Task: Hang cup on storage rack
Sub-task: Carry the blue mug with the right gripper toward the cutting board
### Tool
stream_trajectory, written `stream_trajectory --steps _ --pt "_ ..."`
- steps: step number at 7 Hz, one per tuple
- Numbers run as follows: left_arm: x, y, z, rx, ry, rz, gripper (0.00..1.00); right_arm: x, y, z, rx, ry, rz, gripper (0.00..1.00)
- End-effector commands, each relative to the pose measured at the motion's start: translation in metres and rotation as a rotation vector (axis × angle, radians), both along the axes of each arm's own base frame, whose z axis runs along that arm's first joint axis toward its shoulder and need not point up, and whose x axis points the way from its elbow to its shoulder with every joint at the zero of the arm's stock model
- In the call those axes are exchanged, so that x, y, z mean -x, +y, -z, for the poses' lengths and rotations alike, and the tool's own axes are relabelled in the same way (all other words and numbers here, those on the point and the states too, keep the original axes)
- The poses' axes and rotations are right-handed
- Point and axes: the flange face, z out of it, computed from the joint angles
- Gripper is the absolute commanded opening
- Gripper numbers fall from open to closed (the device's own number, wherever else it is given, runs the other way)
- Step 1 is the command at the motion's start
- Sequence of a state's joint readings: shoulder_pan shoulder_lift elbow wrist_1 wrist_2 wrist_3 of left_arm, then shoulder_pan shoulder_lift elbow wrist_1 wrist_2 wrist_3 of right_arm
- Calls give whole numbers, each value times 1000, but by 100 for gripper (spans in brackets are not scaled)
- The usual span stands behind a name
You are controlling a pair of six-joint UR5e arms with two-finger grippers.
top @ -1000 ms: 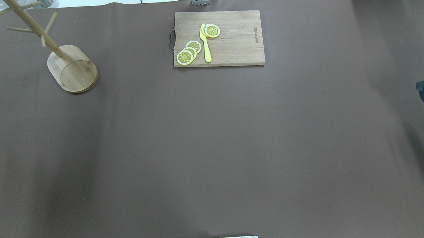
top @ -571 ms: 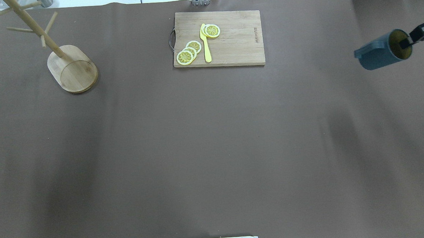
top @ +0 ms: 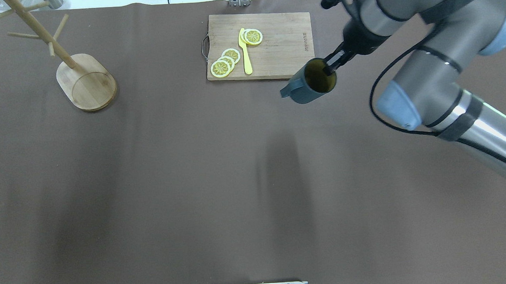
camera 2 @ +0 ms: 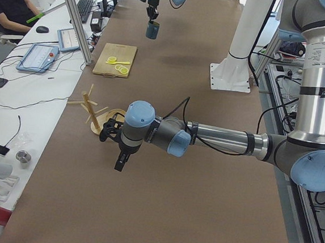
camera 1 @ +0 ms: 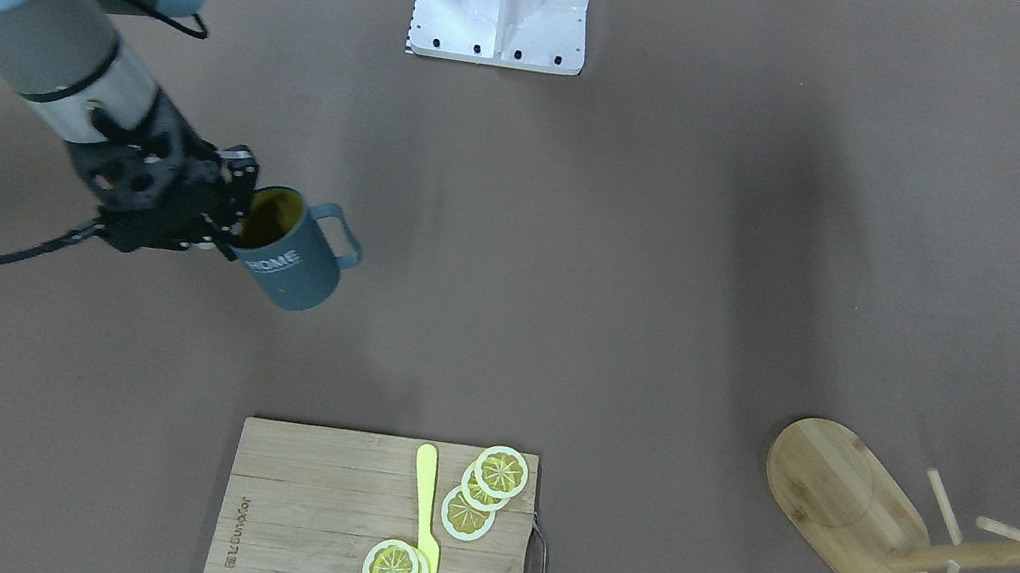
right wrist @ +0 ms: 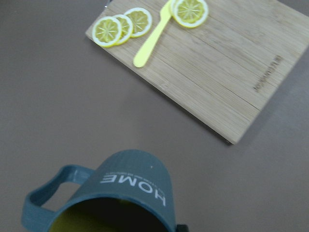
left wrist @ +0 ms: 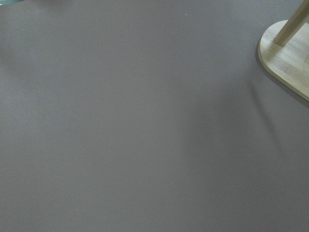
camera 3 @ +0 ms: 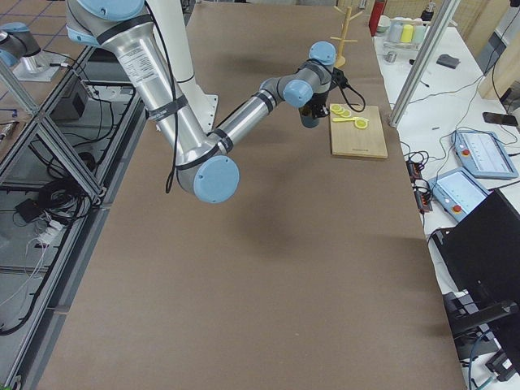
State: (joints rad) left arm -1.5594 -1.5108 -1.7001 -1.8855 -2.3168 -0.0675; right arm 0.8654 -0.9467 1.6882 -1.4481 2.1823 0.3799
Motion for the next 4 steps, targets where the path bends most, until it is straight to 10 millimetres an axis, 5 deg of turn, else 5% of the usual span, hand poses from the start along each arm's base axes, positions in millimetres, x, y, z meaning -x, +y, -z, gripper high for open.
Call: stream_trajectory --steps 1,4 --pt "0 3 -4 8 1 -1 99 123 22 60 -29 51 -29 0" --pt "0 3 -15 28 1 -1 99 172 18 66 -13 102 -15 0"
